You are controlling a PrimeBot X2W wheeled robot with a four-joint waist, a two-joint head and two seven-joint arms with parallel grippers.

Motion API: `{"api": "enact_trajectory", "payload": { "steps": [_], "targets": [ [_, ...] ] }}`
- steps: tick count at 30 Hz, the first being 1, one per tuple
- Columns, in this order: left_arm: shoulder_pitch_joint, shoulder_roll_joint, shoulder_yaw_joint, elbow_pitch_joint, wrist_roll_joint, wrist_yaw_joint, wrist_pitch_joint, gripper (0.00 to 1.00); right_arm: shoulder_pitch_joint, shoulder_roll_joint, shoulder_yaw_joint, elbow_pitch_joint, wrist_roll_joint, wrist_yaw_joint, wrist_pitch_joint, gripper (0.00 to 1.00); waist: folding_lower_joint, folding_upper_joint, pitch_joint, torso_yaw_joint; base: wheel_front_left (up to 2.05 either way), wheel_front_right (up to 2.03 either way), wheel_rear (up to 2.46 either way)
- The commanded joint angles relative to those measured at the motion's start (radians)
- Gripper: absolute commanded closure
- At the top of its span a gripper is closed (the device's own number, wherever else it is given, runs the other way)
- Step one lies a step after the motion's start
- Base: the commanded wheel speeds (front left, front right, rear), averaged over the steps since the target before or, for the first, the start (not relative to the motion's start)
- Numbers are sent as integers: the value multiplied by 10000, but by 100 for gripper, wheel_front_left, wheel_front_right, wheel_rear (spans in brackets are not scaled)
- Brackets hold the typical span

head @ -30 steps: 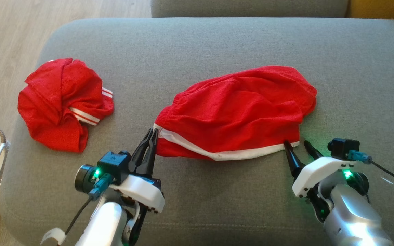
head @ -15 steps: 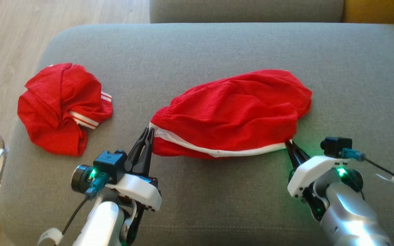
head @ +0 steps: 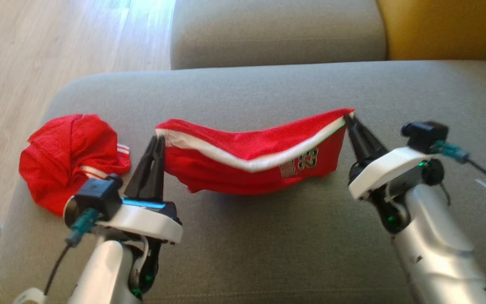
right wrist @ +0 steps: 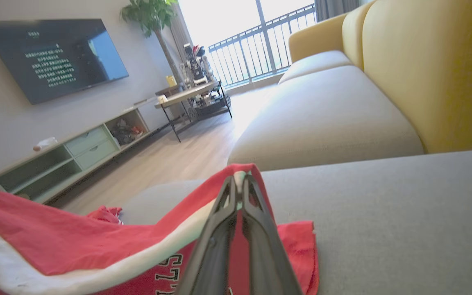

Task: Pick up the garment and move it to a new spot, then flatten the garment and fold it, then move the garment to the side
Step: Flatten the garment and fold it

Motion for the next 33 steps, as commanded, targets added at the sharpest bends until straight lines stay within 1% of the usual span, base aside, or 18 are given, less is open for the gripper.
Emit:
{"api": "enact_trajectory", "payload": {
  "steps": [1, 5, 6, 8, 11, 15, 20, 26, 28, 29, 33],
  "targets": [
    [-518, 69, 434, -509, -95, -2, -98, 100, -259, 89, -79, -525, 31, -2, 82, 100, 1, 0, -204, -179, 0, 0, 0],
    [-714, 52, 842, -1080, -743, 54, 132, 100, -284, 89, -1205, -1587, 136, -2, 517, 100, 1, 0, -401, -297, 0, 0, 0],
    [-735, 38, 972, -1198, -1063, 82, 257, 100, -287, 89, -1406, -1817, 182, -2, 560, 100, 1, 0, -441, -317, 0, 0, 0],
    [-746, -2, 1285, -1453, -2160, 146, 584, 100, -250, 89, -1651, -2228, 383, -2, 581, 100, 1, 0, -525, -360, 0, 0, 0],
    [-765, -24, 1577, -1974, -3238, 346, 897, 100, -46, 89, -1675, -2760, 992, -2, 531, 100, 1, 0, -631, -419, 0, 0, 0],
    [-629, -32, 1633, -2731, -4032, 590, 1386, 100, 494, 89, -1254, -3557, 1614, -2, 477, 100, 1, 0, -699, -468, 0, 0, 0],
    [-548, -21, 1702, -3563, -4335, 961, 1925, 100, 1059, 89, -1132, -4215, 1685, -2, 516, 100, 1, 0, -662, -549, 0, 0, 0],
    [-711, 29, 1697, -4119, -4459, 1366, 2572, 100, 1110, 89, -1463, -4534, 1607, -2, 709, 100, 1, 0, -491, -650, 0, 0, 0],
    [-1006, 273, 1532, -4090, -4247, 1407, 2938, 100, 915, 89, -1582, -4513, 1430, -2, 908, 100, 1, 0, -344, -657, 0, 0, 0],
    [-1006, 273, 1532, -4090, -4247, 1407, 2938, 100, 915, 89, -1582, -4513, 1430, -2, 908, 100, 1, 0, -344, -657, 0, 0, 0],
    [-2114, 802, 1217, -3722, -3932, 1374, 3857, 100, -32, 89, -1640, -4496, 909, -2, 1607, 100, 1, 0, 92, -648, 0, 0, 0]
  ]
}}
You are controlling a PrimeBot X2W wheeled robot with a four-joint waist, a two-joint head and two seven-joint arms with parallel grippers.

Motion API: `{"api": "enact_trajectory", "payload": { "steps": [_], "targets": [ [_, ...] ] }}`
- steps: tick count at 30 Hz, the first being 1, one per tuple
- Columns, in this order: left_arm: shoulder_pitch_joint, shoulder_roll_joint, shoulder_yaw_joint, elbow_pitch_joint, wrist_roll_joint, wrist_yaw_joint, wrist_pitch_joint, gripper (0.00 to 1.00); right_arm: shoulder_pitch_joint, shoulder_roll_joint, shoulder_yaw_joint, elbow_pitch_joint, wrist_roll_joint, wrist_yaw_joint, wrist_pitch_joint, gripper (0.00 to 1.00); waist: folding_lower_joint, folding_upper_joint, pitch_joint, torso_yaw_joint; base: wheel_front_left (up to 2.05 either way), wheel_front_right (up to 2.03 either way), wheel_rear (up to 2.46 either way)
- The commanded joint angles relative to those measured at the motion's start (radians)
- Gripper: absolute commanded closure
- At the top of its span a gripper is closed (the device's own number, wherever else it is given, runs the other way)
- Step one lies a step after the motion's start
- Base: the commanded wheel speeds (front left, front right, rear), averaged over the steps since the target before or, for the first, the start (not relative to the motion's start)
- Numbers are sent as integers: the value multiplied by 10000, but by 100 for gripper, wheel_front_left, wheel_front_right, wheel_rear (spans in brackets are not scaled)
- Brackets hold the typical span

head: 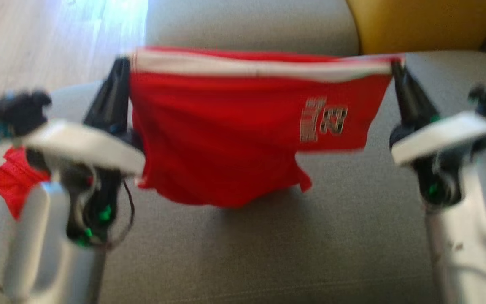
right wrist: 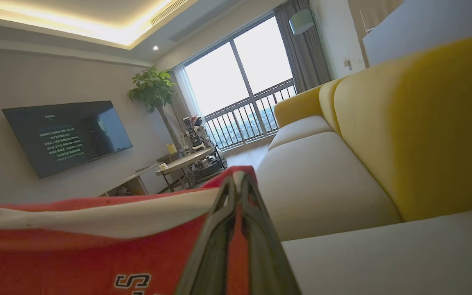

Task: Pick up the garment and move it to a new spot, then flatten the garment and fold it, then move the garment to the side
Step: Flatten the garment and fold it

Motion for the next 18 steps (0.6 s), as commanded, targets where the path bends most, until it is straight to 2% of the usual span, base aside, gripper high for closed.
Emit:
{"api": "enact_trajectory", "payload": {
  "steps": [1, 6, 9, 12, 15, 18],
  "targets": [
    [-1162, 416, 311, -168, 191, -72, 214, 100, -1172, 32, 117, -344, -180, -4, 190, 100, 0, 0, 317, 12, 0, 0, 0],
    [-3656, 965, 2, 1240, 265, -404, 1565, 100, -3796, 32, -316, 545, -844, -4, 1310, 100, 0, 0, 1804, -19, 0, 0, 0],
    [-5579, 1214, -191, 2475, 588, -712, 1848, 100, -5881, 32, -484, 1483, -1566, -4, 1506, 100, 0, 0, 2871, -49, 0, 0, 0],
    [-7642, 1217, -233, 3852, 1042, -936, 1301, 100, -7997, 32, -630, 2526, -2170, -4, 1000, 100, 0, 0, 3821, -125, 0, 0, 0],
    [-9546, 1277, -436, 5184, 1788, -1254, 136, 100, -9781, 32, -710, 3527, -2829, -4, -149, 100, 0, 0, 4491, -236, 0, 0, 0],
    [-11017, 1061, -514, 6462, 2220, -1381, -1198, 100, -11036, 32, -1089, 4608, -3259, -4, -1192, 100, 0, 0, 4922, -250, 0, 0, 0]
  ]
}}
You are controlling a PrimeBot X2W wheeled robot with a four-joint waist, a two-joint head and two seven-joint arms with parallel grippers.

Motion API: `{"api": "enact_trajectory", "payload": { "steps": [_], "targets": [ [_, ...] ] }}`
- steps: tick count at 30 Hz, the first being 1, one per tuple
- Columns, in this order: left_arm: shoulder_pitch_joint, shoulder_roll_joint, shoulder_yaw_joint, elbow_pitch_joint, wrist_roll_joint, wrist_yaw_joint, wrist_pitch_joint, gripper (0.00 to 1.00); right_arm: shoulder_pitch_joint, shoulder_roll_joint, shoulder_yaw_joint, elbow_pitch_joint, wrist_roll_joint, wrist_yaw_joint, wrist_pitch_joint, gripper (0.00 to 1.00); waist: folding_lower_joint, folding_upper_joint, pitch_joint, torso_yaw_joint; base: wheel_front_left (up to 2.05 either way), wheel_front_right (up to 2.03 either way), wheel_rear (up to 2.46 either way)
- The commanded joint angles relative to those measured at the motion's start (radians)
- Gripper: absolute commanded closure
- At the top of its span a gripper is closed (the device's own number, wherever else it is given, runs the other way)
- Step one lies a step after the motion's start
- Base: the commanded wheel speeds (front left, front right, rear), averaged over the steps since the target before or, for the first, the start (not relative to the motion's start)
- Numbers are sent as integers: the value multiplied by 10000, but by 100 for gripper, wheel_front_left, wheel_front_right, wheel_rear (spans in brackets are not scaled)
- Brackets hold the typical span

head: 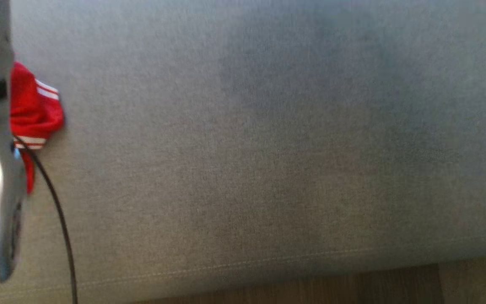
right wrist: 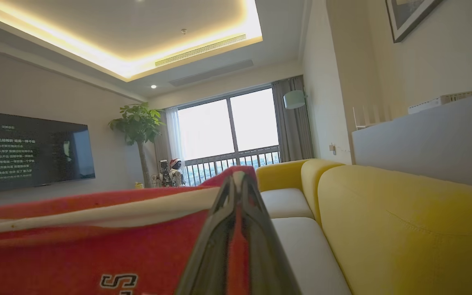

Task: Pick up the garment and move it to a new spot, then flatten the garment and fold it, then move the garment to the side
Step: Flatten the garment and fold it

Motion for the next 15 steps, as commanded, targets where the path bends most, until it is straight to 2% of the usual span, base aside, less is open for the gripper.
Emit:
{"api": "enact_trajectory", "payload": {
  "steps": [1, 6, 11, 15],
  "targets": [
    [-536, 350, 66, 113, 283, -72, -472, 100, -437, 141, -114, 113, -104, -4, -321, 100, -6, 0, 821, -101, 0, 0, 0],
    [-1053, -59, -526, 1893, 908, -280, -2212, 100, -649, 141, 12, 1991, 152, -4, -1197, 100, -6, 0, 1084, -48, 0, 0, 0],
    [-101, -627, -716, 3140, 508, -630, -2690, 100, 466, 141, 942, 3700, 1202, -4, -1393, 100, -6, 0, 1155, 86, 0, 0, 0],
    [902, -758, -1037, 3721, 501, -775, -2797, 100, 1373, 141, 1904, 4686, 1833, -4, -1415, 100, -6, 0, 1098, 210, 0, 0, 0]
  ]
}}
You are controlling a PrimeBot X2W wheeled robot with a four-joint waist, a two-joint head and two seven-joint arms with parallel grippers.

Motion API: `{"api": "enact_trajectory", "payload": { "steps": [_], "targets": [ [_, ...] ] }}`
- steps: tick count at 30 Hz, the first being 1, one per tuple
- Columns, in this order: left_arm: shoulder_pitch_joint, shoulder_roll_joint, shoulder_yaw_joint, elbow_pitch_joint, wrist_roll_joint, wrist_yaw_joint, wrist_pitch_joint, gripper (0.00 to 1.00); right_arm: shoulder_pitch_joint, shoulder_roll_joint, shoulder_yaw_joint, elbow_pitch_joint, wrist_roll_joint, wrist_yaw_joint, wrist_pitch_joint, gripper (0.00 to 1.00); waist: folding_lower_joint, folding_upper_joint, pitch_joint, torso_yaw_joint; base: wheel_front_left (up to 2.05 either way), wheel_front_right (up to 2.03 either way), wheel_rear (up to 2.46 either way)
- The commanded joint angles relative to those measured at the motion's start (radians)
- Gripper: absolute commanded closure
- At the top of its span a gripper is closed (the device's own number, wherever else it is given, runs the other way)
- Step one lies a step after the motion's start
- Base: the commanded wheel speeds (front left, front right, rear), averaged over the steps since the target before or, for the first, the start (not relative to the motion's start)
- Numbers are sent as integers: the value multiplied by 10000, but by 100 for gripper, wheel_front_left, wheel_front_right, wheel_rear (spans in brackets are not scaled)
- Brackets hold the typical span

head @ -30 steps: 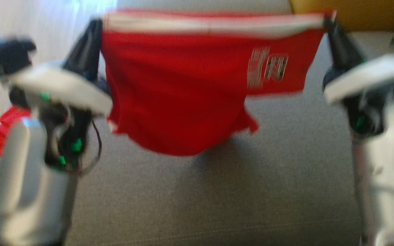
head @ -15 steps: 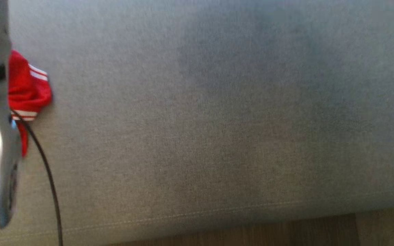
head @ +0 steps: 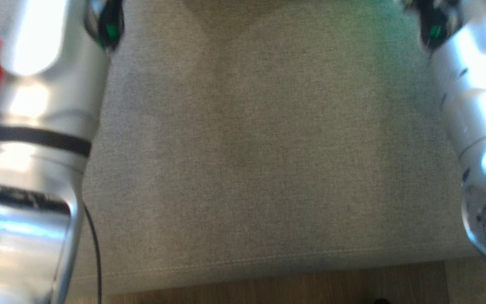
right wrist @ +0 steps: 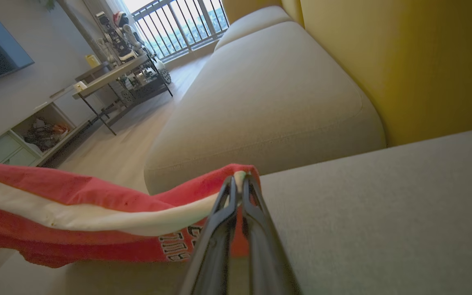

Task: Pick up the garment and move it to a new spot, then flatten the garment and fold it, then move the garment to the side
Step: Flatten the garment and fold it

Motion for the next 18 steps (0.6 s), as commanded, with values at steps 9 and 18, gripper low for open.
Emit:
{"api": "enact_trajectory", "payload": {
  "steps": [9, 18],
  "targets": [
    [2155, 128, -989, 1049, 281, -133, -118, 100, 1540, 115, 741, 576, -165, -4, 241, 100, -1, 1, -1049, 298, 0, 0, 0],
    [4154, 63, -1606, 943, 792, 60, -122, 100, 3261, -320, 269, 646, -577, -4, 1767, 100, -1, 1, -2429, 434, 0, 0, 0]
  ]
}}
